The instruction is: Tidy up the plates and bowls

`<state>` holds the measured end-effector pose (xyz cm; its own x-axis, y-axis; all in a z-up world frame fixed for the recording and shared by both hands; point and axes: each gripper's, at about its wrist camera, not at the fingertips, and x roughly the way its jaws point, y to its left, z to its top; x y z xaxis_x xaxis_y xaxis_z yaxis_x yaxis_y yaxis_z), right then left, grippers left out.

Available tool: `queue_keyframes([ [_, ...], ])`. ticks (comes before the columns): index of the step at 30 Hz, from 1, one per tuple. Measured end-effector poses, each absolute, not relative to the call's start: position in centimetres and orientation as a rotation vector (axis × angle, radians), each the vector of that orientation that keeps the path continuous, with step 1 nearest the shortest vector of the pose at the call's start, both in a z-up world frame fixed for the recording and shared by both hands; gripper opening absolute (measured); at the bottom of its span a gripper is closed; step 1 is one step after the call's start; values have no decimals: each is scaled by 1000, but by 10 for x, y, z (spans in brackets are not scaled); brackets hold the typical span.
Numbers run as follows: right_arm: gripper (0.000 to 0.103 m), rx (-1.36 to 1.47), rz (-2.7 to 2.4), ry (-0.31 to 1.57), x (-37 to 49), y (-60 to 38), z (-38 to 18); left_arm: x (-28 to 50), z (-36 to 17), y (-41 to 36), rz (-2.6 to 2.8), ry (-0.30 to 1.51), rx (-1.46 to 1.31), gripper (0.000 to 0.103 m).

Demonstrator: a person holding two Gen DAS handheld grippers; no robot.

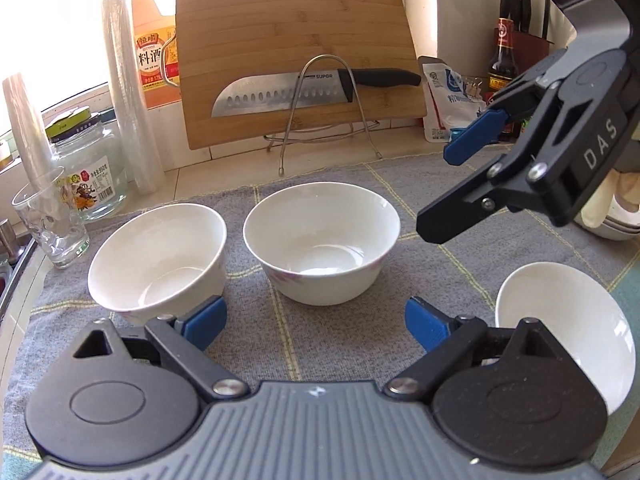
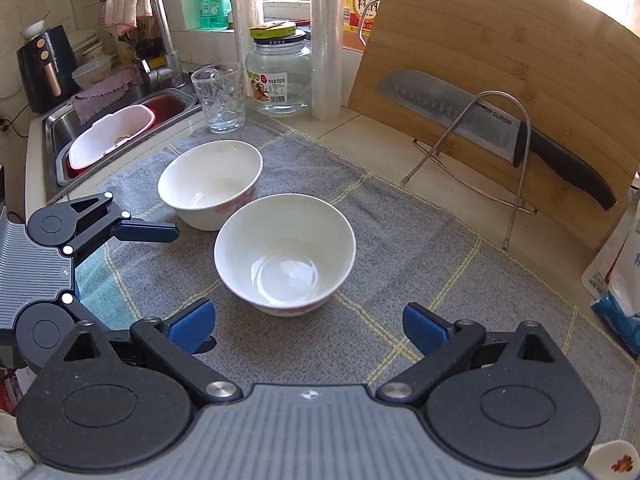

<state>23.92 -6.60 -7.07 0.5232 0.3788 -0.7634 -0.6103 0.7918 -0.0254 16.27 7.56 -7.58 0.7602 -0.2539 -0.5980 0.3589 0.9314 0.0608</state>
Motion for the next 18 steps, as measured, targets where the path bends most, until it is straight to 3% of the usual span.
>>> queue_keyframes([
  [6, 100, -315, 657, 855, 265, -55, -76, 176, -79, 69, -327, 623, 170, 94],
  [18, 86, -293, 725, 903, 301, -43, -89, 189, -80, 65, -320, 631, 158, 90],
])
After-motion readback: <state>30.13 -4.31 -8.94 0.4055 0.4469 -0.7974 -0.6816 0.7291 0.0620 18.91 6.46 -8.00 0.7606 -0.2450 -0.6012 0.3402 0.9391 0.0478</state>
